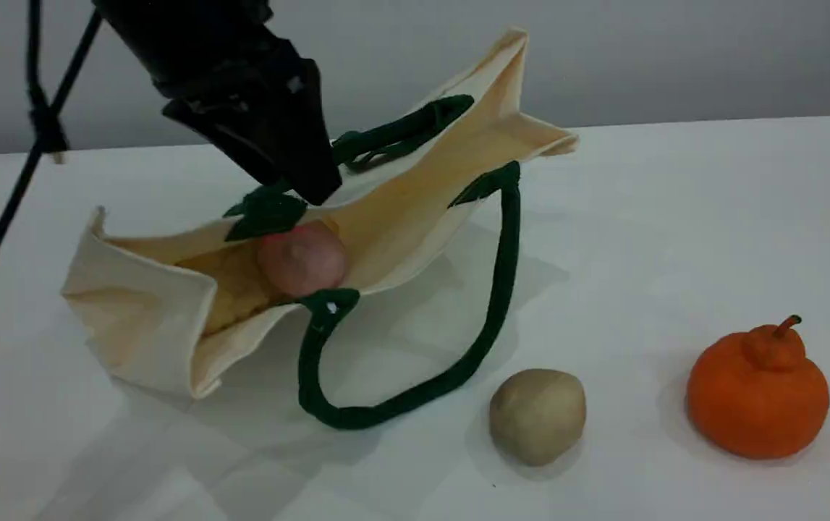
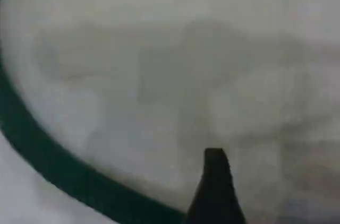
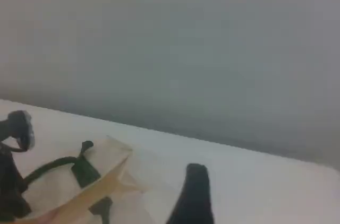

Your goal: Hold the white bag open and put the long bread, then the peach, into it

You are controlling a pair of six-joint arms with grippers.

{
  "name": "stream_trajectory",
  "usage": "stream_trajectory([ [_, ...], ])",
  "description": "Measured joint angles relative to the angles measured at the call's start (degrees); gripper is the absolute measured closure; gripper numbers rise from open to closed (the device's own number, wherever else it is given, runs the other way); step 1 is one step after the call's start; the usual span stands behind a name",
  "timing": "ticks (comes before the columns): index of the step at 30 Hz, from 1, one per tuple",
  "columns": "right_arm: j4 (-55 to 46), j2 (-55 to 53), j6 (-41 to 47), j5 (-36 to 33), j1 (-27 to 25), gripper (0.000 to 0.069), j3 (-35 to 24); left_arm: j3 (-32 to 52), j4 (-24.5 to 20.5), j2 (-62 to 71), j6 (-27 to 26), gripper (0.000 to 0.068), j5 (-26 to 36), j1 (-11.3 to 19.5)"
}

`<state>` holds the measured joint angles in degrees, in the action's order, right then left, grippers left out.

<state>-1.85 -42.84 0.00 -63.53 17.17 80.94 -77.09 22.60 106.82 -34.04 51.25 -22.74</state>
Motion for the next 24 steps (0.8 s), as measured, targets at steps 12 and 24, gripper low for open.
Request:
stream_trajectory([
  [12,0.0,0.0,0.0,0.0,0.0,0.0107,0.0,-1.3,-8.2,-0.2,2.9,0.0179,-2.6,0.3],
  [24,0.0,0.0,0.0,0.0,0.0,0.0107,0.0,-1.3,-7.2,6.8,4.6,0.0179,0.3,-1.9],
])
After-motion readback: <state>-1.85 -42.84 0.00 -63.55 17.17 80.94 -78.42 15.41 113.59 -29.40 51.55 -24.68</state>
